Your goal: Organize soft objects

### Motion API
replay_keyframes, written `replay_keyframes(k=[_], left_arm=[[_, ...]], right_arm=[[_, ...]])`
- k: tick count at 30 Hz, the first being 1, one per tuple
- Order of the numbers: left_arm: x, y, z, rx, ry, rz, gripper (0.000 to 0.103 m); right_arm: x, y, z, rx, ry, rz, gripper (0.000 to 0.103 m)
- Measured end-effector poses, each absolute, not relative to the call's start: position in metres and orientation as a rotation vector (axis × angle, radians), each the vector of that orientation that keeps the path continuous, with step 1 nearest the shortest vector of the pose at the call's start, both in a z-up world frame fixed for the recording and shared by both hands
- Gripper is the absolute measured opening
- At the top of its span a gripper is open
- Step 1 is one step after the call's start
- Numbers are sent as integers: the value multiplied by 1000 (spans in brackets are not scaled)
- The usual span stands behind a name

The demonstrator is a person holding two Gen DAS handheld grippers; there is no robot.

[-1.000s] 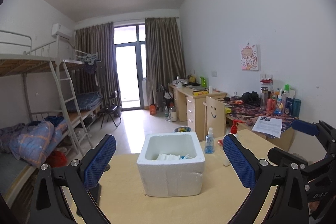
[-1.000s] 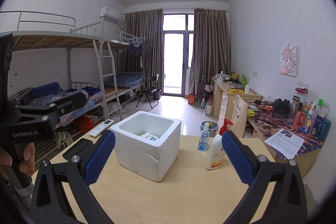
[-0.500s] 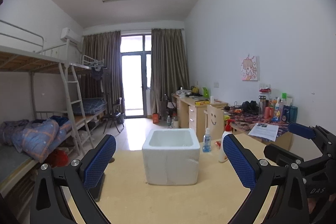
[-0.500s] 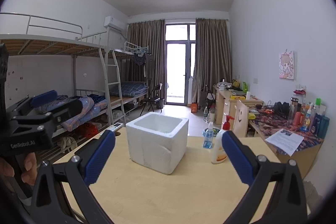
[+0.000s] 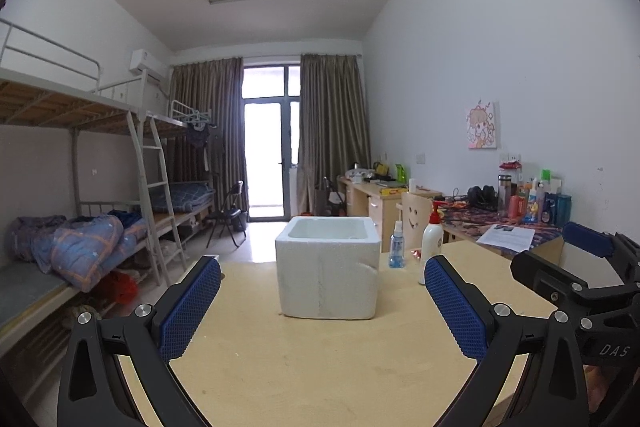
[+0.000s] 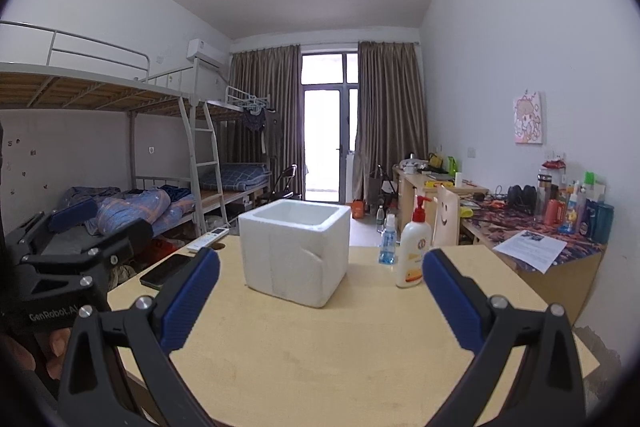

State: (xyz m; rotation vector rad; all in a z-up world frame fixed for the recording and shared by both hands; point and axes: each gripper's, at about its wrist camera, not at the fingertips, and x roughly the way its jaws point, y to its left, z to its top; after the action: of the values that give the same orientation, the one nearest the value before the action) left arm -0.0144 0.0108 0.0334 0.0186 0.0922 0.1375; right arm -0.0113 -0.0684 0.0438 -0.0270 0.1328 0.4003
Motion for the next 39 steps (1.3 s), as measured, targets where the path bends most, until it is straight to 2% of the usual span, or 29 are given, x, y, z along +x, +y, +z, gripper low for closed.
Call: replay_keyframes(k=[28,39], left_arm=[[-31,5,-3,18,95,188,102],[-46,3,-4,31,76,194,102]], right_arm=[[-28,-76,-2,-1,195,385,103],[-38,-80,0,3,186,378,103]])
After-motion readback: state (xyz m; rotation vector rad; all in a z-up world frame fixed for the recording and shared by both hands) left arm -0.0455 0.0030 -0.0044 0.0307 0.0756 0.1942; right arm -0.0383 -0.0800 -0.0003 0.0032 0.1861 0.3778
